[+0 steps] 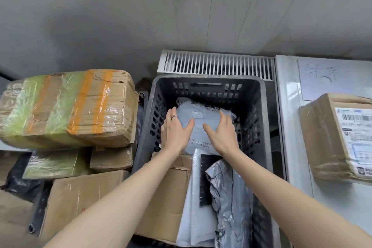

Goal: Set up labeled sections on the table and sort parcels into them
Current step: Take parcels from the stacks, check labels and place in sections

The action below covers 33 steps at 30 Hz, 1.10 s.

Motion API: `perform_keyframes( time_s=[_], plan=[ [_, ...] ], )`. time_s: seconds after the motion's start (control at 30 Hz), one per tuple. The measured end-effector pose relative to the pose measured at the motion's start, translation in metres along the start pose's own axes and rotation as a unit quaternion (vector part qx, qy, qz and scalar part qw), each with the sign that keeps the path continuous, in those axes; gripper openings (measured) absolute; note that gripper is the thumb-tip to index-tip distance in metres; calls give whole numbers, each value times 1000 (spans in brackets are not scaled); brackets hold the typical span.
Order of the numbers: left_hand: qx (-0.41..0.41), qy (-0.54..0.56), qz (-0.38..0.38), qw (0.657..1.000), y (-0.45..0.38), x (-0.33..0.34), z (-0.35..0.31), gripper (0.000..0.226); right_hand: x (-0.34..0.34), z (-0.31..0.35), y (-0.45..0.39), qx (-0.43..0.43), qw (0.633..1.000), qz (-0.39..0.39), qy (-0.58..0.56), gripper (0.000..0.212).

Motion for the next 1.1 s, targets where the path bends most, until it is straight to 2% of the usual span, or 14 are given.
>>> perform_keyframes(
  time_s=[0.27,0.4,0.53,0.77,1.1],
  plan=[
    [-15,-21,46,999,-37,27,24,96,20,-30,-33,87,993,57,57,110],
    [-62,1,78,995,-40,42,34,113,31,-35,-43,132,986,91,46,129],
    [-76,3,82,994,-39,53,43,117,35,-38,-50,158,981,105,49,136],
    [-49,-1,103,993,-42,55,41,108,33,-37,-48,140,982,85,91,129],
    [-42,50,54,996,-24,32,22,107,9,-10,-27,76,993,31,83,120]
  ],
)
Point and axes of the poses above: each hand's wrist, its own y-axis away from the middle knuckle, its own x-axis out of the palm, z = x × y, the point moved 1 cm from there along -y, towards the middle knuckle, and after that the axes turned 5 degrees about x, right-handed, at the moved point
